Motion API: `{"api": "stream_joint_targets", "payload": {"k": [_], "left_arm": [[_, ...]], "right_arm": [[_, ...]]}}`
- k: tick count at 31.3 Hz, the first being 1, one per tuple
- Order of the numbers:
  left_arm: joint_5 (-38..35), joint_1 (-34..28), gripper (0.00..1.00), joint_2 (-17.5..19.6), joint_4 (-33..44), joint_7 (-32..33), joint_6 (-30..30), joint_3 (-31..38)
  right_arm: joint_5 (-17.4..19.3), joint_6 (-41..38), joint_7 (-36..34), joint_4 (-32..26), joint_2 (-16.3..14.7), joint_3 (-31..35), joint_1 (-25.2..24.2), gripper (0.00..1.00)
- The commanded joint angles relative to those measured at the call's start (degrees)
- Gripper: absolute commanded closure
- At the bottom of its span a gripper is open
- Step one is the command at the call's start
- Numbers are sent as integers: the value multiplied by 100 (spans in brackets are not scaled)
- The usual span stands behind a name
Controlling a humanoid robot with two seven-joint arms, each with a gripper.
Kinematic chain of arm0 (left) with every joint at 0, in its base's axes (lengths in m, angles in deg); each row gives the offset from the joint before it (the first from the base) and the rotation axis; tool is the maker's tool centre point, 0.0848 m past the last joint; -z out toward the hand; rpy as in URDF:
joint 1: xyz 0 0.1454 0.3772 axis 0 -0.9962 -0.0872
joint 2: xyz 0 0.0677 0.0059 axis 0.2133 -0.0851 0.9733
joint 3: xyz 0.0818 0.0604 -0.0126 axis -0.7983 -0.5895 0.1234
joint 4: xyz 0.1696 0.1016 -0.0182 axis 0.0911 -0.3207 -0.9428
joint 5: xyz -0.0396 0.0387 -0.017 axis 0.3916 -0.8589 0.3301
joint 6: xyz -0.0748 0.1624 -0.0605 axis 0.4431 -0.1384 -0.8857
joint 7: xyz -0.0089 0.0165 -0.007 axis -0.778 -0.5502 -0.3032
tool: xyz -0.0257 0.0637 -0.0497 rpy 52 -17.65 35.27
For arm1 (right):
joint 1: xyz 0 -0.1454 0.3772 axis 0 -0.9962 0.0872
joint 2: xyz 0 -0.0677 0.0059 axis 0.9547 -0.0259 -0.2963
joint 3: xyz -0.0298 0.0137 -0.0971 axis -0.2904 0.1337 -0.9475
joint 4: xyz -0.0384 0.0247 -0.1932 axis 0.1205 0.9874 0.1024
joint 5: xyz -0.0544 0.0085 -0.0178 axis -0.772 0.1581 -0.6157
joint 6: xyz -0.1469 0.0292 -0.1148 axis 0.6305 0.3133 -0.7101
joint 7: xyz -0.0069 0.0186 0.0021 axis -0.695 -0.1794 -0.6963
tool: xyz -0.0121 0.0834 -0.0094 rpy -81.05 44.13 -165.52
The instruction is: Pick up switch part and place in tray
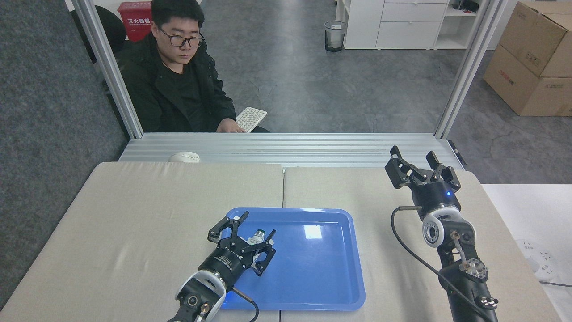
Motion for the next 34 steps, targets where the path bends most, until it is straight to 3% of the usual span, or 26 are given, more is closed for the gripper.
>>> {"api": "stream_joint_targets", "payload": {"k": [1,4,12,18,23,34], "left_arm": [[424,502,8,-173,659,11,-411,946],[671,819,7,-129,387,29,-720,1307],[1004,1294,6,433,-246,38,-791,1729],[1830,1286,5,820,-256,38,-799,2178],[1954,1233,5,1189,-247,38,-800,2214],[1858,1286,5,1216,-238,38,-799,2135]], "right_arm": [[1,-1,5,0,3,1,0,0],[1,-1,5,0,3,1,0,0],[10,-1,-3,0,3,1,0,0],[1,-1,-3,0,3,1,0,0],[1,-1,-3,0,3,1,0,0],[1,-1,-3,0,3,1,0,0]]}}
